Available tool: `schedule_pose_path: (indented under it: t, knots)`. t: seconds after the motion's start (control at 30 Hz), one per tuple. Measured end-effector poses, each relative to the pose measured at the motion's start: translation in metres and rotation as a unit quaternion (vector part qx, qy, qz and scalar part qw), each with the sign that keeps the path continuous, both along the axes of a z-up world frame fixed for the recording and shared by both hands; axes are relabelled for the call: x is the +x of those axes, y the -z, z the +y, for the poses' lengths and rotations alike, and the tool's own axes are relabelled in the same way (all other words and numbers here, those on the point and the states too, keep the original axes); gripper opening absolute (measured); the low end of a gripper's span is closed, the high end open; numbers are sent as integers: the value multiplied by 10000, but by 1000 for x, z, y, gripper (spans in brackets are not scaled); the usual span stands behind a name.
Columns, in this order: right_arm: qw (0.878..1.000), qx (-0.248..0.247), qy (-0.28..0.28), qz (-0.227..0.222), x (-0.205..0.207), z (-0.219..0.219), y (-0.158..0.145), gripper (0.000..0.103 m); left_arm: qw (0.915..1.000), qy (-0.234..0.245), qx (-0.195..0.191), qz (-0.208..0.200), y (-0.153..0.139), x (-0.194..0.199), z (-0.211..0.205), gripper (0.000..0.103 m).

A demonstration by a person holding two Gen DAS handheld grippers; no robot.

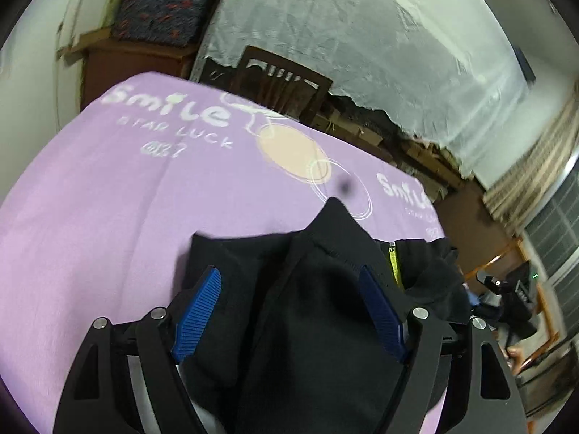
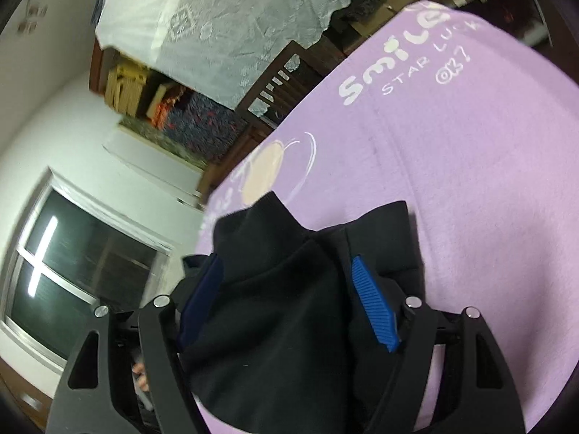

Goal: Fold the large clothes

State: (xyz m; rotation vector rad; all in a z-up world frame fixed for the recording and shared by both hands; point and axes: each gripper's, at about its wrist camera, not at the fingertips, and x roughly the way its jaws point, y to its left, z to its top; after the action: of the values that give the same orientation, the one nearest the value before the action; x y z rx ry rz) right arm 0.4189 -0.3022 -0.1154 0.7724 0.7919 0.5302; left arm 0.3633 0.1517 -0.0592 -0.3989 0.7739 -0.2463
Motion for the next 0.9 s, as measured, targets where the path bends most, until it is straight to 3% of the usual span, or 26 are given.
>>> schedule_pose_path:
  t: [0.17, 0.3, 0.4, 0.5, 0.57, 0.6, 0.73, 0.9]
  knots:
    - [9982, -575, -126, -125, 4, 15, 6, 73, 9980, 579, -91, 216, 11, 35, -25, 79]
    - [9952, -915, -323, -142, 16, 34, 8, 73, 9961, 734, -202, 456, 30, 52, -33, 79]
    - [9914, -1257, -340, -154, 28, 45, 10, 73, 9945, 724, -461, 608, 43, 61, -29, 62]
    - [9892, -1402, -414, -138, 40, 53, 15, 72, 9955, 683, -400, 515, 44, 59, -29, 46]
    - [9870, -1502, -549, -126, 44, 59, 19, 36, 9967, 649, -282, 407, 39, 56, -30, 33]
    - [9864, -1464, -741, -93, 45, 65, 21, 10, 9972, 615, -243, 349, 36, 54, -30, 29]
    - [9829, -1729, -489, -393, 31, 71, 5, 7, 9990, 420, -152, 42, 13, 43, -25, 20]
    - [9817, -1665, 6, -924, 17, 58, -45, 7, 9992, 38, 61, -399, -20, 35, -14, 20]
